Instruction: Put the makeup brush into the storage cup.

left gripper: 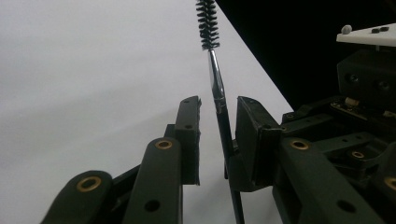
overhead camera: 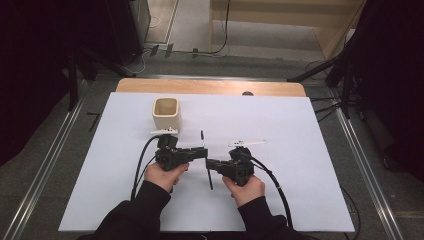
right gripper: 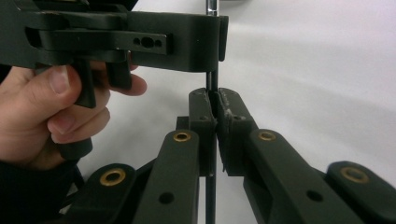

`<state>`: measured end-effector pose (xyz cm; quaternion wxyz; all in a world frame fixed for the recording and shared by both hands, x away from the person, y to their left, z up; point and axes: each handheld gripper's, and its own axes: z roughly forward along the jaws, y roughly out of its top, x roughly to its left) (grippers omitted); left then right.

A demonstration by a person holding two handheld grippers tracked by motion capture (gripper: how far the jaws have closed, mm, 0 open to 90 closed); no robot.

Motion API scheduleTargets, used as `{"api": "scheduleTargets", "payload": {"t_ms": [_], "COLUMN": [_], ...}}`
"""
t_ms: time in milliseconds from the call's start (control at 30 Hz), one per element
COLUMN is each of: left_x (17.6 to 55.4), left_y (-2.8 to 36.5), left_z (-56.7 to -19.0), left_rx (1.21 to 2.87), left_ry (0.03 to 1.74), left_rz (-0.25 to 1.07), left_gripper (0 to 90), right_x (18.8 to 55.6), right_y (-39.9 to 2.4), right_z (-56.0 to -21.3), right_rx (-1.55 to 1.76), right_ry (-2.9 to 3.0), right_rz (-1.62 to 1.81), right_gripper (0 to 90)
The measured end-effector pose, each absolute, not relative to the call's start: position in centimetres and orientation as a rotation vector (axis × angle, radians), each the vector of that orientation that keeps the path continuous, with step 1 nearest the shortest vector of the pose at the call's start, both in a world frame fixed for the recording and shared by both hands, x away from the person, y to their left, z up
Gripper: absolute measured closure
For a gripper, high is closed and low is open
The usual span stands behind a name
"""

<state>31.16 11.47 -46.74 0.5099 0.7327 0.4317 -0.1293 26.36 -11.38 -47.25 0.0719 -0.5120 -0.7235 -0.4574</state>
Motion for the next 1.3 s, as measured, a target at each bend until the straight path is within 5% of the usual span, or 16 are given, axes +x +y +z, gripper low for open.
{"api": "scheduleTargets", "payload": {"t_ms": [333,633,1300], "left_x": [31.2,31.4,31.9], "left_y": [10.9,11.0,12.0], "left_z": [-47.3,-47.4,-46.8], "left_rx": [1.729,1.733,1.802], "left_ry": [1.053,1.066,1.055], "left_rz": [-0.392,-0.422,-0.402], "left_gripper": [84.5,85.8,85.8], "right_x": [26.2,26.2,25.7], "right_y": [-11.0,-11.0,-12.1], "right_z": [-47.6,-47.6,-47.4], "right_rx": [-1.527,-1.52,-1.251], "right_ry": [-2.176,-2.173,-2.485], "right_rz": [-1.372,-1.361,-1.397], "right_gripper": [87.0,85.9,42.9]}}
